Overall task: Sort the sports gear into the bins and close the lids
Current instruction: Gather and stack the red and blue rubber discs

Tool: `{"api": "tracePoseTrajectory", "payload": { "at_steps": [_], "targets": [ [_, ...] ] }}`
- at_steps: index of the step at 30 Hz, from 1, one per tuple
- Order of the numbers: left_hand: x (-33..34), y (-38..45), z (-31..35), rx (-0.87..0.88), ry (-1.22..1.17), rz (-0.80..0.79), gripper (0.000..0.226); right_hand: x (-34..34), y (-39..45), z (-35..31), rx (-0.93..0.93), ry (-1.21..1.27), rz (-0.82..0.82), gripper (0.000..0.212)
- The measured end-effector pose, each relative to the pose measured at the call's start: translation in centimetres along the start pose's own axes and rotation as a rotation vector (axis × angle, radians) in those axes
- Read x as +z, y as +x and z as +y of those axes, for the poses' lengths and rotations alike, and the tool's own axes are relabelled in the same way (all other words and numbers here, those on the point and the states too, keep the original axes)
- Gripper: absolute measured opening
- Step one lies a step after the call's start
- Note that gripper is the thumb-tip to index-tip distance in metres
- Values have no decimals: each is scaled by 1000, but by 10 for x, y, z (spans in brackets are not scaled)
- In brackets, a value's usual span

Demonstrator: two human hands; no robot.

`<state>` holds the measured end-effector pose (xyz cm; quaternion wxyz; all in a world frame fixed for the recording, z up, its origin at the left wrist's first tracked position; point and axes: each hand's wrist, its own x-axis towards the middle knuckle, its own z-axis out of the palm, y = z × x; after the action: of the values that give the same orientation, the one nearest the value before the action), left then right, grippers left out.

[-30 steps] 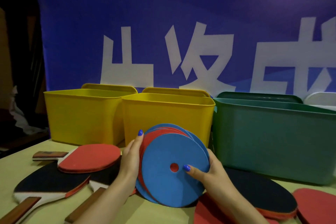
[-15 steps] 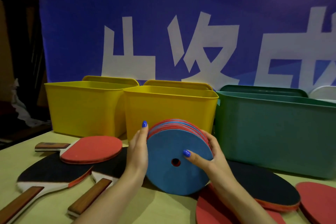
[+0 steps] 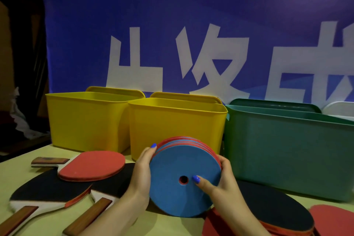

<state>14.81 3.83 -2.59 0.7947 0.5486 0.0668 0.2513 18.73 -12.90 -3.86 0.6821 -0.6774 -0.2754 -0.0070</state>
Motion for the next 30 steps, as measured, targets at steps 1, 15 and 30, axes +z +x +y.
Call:
{"api": "tracePoseTrajectory", "payload": {
  "at_steps": [1, 15, 30],
  "targets": [
    [0, -1, 0, 10, -17, -11, 38, 0, -1, 1, -18, -17, 9, 58],
    [-6, 12, 9, 6, -48, 88, 20, -3, 6, -1, 7, 79, 37, 108],
    [-6, 4, 14, -228, -90, 16, 39, 15, -4, -9, -99, -13, 62, 92]
  ]
}}
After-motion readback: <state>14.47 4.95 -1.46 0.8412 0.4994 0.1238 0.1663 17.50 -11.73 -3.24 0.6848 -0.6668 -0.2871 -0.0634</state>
